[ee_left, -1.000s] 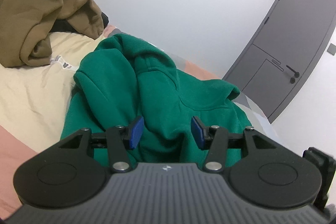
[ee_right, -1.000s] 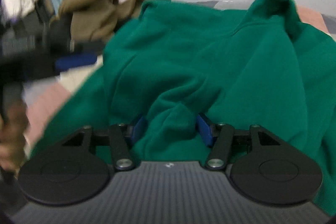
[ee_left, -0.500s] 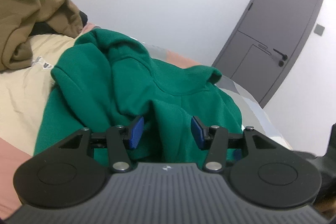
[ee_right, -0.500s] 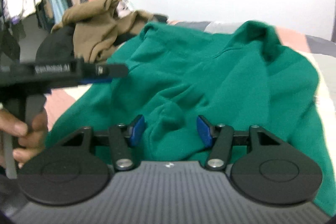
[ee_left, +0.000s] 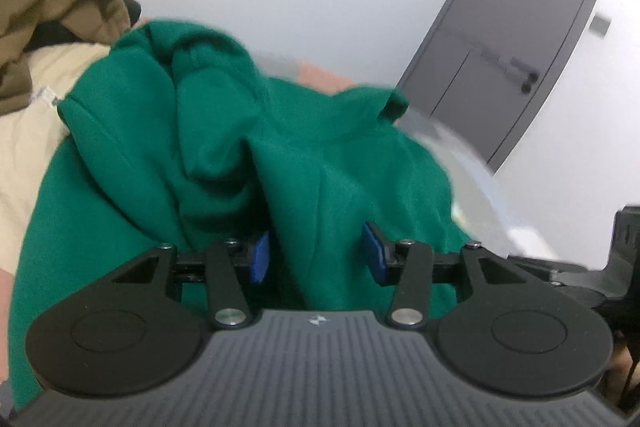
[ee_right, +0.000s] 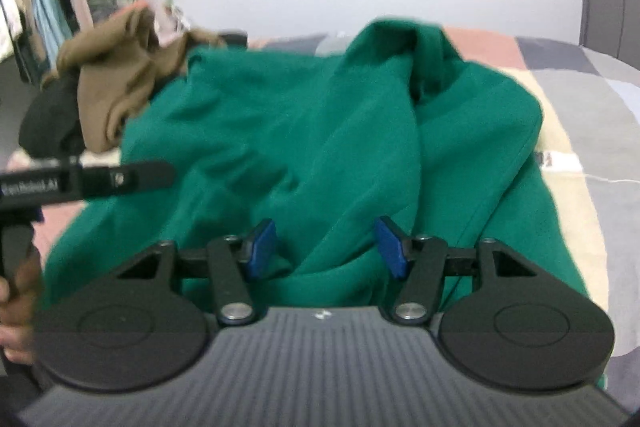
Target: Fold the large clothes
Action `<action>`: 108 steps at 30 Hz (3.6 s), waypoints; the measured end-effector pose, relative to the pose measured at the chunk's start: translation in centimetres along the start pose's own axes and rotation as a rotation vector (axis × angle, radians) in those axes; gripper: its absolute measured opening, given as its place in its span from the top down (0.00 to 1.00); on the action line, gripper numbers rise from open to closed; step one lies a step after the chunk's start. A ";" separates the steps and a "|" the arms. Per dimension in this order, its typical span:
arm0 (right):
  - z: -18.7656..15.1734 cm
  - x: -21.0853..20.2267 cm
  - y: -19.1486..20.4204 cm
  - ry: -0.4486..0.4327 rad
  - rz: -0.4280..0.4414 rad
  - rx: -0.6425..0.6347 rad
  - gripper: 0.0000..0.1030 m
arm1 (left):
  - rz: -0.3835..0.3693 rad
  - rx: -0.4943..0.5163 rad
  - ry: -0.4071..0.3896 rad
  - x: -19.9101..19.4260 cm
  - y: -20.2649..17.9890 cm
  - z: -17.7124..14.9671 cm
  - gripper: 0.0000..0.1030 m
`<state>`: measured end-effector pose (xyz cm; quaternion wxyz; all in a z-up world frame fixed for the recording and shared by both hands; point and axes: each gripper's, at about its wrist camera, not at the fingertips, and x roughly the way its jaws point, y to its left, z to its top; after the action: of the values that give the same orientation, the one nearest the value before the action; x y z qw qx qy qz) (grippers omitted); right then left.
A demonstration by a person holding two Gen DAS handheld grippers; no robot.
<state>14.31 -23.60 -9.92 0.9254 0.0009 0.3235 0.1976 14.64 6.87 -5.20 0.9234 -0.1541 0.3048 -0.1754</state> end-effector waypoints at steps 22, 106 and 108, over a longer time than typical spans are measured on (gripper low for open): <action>-0.1 -2.4 -3.3 -0.012 0.044 0.222 0.39 | 0.112 0.044 0.061 -1.3 -1.5 -1.1 0.48; -3.4 -7.8 -10.2 0.089 0.273 0.715 0.85 | 0.023 -0.608 0.137 -12.7 5.9 -5.8 0.80; -3.3 -8.8 -11.0 0.067 0.272 0.709 0.87 | 0.007 -0.619 0.114 -13.7 5.5 -5.6 0.83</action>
<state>10.06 -37.43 -8.70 0.8219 0.3574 0.3986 0.1946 2.11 16.54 -4.67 0.8145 -0.4168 0.3956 -0.0796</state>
